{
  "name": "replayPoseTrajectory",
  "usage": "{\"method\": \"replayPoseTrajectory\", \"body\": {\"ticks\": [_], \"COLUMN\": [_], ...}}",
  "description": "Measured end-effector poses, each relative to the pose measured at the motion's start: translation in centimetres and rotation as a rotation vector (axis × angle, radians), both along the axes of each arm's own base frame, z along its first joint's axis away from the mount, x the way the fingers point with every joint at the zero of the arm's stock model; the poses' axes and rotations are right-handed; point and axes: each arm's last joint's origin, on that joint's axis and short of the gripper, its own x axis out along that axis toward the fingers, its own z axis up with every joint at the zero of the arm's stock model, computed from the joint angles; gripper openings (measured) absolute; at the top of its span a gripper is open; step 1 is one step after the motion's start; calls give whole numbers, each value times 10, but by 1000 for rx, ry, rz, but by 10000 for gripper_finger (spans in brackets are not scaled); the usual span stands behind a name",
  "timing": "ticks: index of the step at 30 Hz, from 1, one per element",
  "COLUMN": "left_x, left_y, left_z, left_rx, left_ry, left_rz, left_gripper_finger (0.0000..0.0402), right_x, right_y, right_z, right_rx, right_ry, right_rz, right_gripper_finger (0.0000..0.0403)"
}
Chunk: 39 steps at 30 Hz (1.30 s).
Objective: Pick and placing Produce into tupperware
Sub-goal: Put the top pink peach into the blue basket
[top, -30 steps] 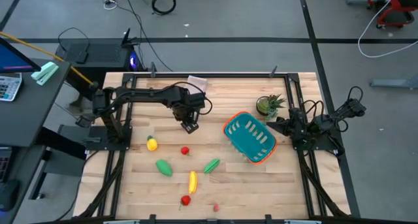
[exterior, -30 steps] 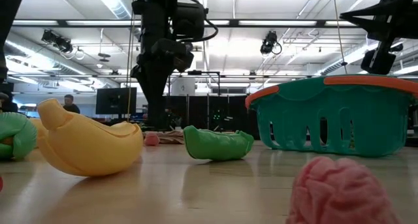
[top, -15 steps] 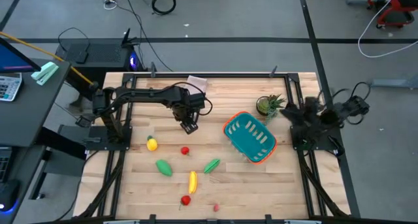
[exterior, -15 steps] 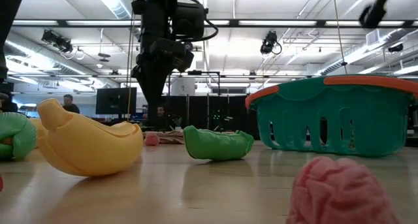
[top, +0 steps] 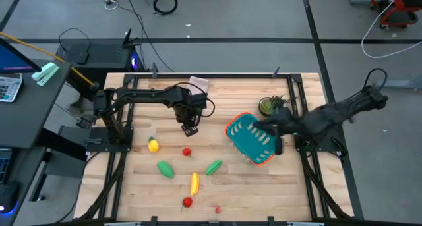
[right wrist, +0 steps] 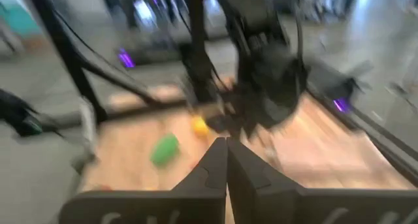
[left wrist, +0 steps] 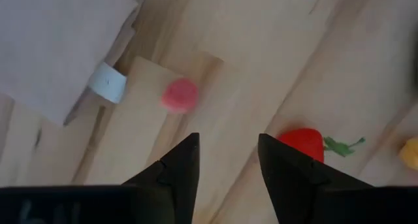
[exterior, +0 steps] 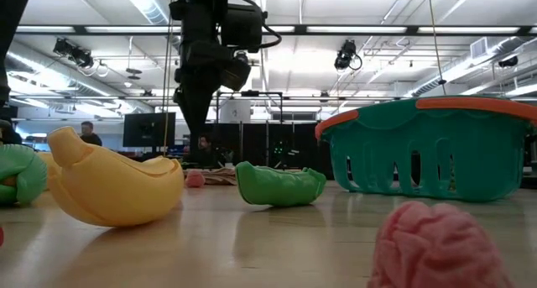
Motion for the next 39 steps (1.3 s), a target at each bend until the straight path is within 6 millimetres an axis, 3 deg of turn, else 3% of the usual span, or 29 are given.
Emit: {"method": "replayPoseTrajectory", "body": {"ticks": [6,13,25,31,39], "left_x": [2,11,18,18,18], "left_y": [1,4,11,12,8], "left_z": [-5,-36,-80,-77,-74], "left_rx": [35,26,49,52,23], "left_ry": [9,105,230,221,204], "left_rz": [-106,-137,-199,-197,-177], "left_gripper_finger": [208,223,217,208,212], "right_x": [36,59,67,68,68], "right_y": [-2,-15,-24,-23,-23], "right_z": [10,15,6,5,4], "right_rx": [-59,-102,-41,-49,-56], "right_ry": [197,375,513,520,524], "right_rz": [-83,-141,-255,-255,-252], "right_gripper_finger": [8,19,138,171,181]}}
